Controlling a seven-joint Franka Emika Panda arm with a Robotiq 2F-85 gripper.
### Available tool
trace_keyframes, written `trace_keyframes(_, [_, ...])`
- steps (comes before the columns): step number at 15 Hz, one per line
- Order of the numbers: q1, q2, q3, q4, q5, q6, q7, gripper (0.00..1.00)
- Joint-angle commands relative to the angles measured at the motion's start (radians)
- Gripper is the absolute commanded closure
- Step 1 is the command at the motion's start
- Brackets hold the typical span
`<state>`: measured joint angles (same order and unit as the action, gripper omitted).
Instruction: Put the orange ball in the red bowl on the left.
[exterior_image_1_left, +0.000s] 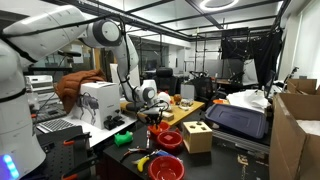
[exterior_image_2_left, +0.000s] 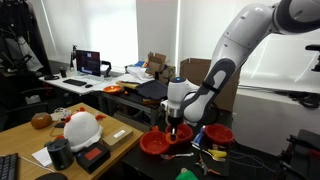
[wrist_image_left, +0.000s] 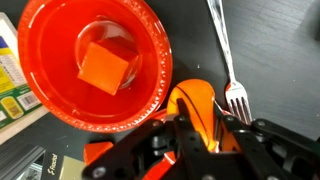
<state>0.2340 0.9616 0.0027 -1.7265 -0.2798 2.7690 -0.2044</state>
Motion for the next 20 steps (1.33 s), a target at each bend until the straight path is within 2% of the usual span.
trace_keyframes(1, [0.026, 0.029, -0.013, 0.06, -0.012, -0.006, 0.038, 0.94])
trace_keyframes(10, [0.067, -0.026, -0.05, 0.084, -0.036, -0.028, 0.039, 0.94])
trace_keyframes(16, [0.022, -0.002, -0.006, 0.09, -0.012, -0.002, 0.012, 0.94])
trace_keyframes(20, [-0.021, 0.041, 0.052, 0.104, 0.009, 0.019, -0.011, 0.94])
